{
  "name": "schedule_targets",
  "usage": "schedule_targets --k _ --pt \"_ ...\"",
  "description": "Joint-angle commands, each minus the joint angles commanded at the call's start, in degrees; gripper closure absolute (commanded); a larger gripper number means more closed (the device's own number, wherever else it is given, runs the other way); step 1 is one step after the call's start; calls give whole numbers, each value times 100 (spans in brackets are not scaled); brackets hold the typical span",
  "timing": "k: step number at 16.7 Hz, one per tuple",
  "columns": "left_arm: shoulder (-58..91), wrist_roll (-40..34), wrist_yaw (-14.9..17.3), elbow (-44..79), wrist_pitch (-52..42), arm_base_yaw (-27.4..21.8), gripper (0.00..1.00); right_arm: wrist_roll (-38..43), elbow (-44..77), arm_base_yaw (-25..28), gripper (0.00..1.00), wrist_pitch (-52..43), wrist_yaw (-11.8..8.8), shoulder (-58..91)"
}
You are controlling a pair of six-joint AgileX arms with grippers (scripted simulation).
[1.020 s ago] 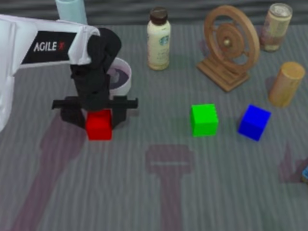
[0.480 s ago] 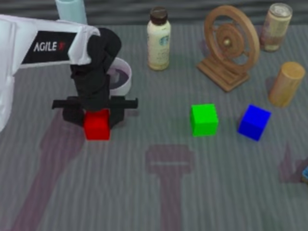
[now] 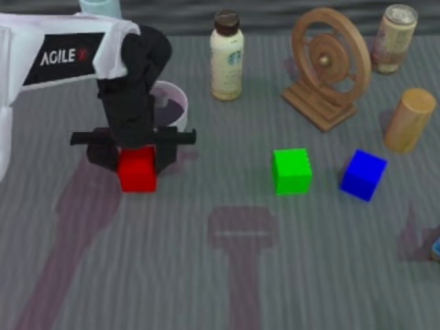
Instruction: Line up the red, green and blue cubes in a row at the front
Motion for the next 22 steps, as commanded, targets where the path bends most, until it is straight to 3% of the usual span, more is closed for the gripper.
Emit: schedule_targets --k 4,11,22 --pt "-313 2 -4 432 -791 58 100 0 0 0 0 0 0 0" --pt "-430 -53 -8 385 -829 -34 100 0 0 0 0 0 0 0" --pt "-2706 -2054 -42 -2516 -275 -1946 100 0 0 0 0 0 0 0"
